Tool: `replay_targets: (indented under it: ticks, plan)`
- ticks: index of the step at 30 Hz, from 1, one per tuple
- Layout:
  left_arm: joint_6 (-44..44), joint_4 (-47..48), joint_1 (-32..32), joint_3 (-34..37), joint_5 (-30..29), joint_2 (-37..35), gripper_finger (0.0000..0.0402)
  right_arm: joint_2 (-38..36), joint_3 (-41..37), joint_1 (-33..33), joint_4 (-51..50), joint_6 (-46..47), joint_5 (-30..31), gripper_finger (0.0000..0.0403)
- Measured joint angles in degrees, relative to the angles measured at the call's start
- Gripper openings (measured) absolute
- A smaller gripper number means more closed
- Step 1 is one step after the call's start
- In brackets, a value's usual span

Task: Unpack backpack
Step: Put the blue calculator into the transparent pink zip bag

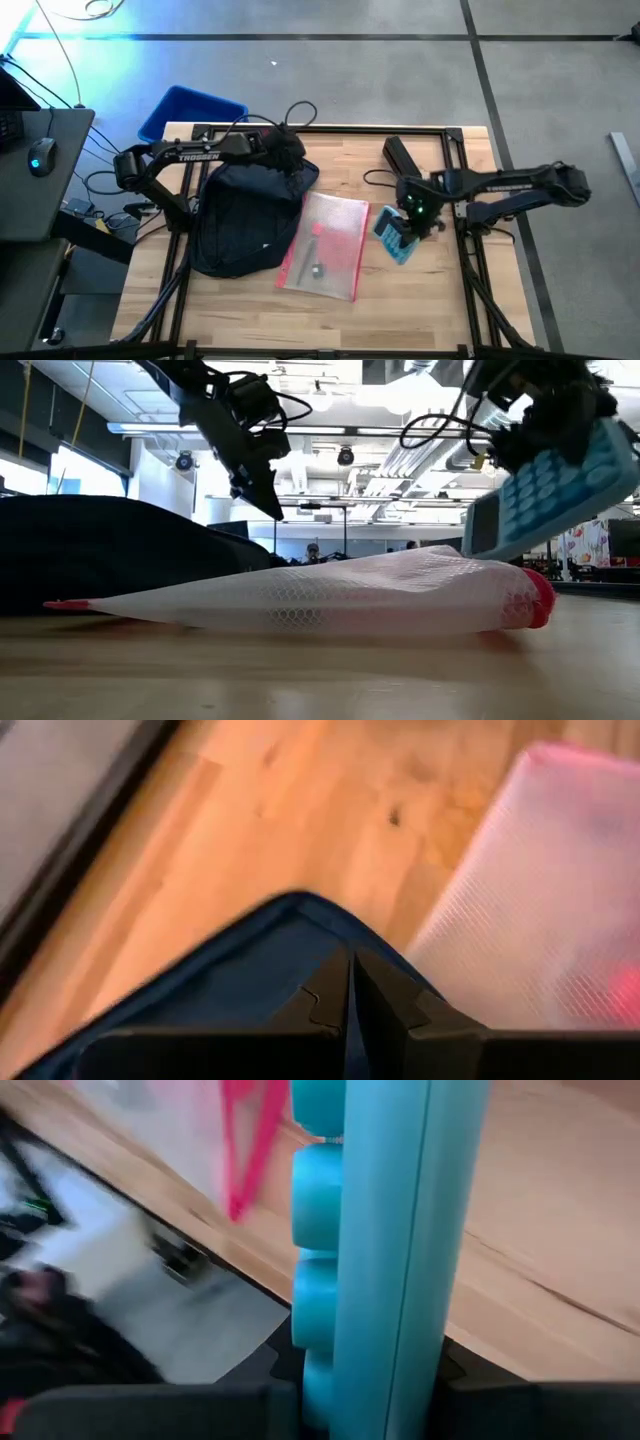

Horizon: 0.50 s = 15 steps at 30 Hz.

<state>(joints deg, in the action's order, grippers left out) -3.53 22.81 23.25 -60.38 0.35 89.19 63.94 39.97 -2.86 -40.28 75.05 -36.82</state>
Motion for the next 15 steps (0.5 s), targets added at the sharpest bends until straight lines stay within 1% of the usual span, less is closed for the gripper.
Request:
replay_targets:
  ticks: [2, 6, 8, 10, 12, 15]
  plan:
    - [0.0, 2.7, -0.3, 0.0, 0.6, 0.1, 0.0, -0.8, -5.1, 2.0, 9.2, 6.2, 2.8, 0.0067]
    - [3.4, 6.5, -0.2, 2.3, 0.7, -0.1, 0.0, -0.1, -12.0, 4.1, 25.7, 13.6, 8.9, 0.0067]
    - [4.6, 8.2, -0.2, 4.8, 1.9, -0.1, 0.0, 0.5, -14.7, 4.6, 31.0, 14.8, 11.6, 0.0067]
    - [5.2, 7.9, -0.4, 7.6, 4.4, -0.1, 0.0, 0.7, -16.8, 4.6, 36.4, 15.1, 14.1, 0.0067]
    - [6.7, 7.8, -1.1, 10.8, 6.4, -0.1, 0.0, 0.7, -18.1, 4.4, 42.0, 15.3, 15.3, 0.0067]
    - [8.1, 7.0, -2.6, 14.9, 8.2, -0.1, 0.0, 0.7, -19.4, 4.4, 44.9, 15.1, 17.5, 0.0067]
